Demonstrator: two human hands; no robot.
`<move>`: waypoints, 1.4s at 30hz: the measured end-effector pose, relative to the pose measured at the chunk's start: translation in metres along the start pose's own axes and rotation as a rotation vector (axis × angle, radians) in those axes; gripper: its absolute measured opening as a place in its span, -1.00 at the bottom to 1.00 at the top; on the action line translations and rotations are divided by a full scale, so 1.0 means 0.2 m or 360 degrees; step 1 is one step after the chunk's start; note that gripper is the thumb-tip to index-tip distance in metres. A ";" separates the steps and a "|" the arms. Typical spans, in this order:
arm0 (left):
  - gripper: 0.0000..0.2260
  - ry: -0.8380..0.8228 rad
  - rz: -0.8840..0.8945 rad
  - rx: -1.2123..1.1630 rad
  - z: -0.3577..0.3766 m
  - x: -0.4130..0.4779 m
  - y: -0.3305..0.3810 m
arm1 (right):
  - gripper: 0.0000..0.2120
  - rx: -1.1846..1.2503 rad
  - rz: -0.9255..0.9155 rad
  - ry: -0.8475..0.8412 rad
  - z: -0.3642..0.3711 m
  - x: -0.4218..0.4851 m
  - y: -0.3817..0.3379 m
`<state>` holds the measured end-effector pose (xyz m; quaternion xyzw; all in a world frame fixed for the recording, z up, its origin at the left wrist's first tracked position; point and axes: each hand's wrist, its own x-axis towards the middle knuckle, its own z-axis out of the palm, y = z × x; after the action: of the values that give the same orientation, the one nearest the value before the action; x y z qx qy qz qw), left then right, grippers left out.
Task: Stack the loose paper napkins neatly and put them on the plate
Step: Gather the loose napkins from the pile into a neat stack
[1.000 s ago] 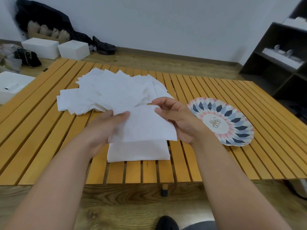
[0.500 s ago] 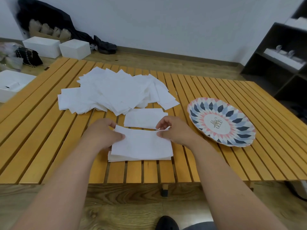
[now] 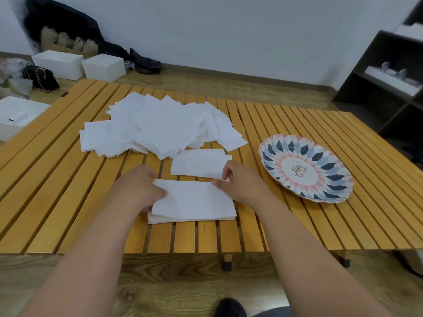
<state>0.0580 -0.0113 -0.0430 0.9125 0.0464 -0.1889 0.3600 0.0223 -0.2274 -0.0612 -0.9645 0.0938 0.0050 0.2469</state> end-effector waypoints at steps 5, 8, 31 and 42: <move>-0.56 0.0120 -0.0005 0.0184 -0.01 0.01 -0.02 | -0.90 -0.0362 -0.0289 0.0413 0.01 0.02 0.00; -0.59 0.0176 -0.0009 0.0219 -0.01 0.02 -0.04 | -0.76 -0.0397 -0.0374 0.0342 0.04 0.04 0.03; -0.76 0.0121 0.0123 0.0305 0.03 0.09 -0.06 | -0.82 -0.0452 -0.0206 0.0306 0.07 0.06 0.07; -0.78 0.0121 0.0184 0.0277 0.04 0.09 -0.06 | -0.83 -0.0445 -0.0144 0.0454 0.06 0.06 0.07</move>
<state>0.0696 -0.0078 -0.0625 0.9479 -0.0094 -0.1362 0.2877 0.0310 -0.2362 -0.0796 -0.9835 0.0829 -0.1297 0.0948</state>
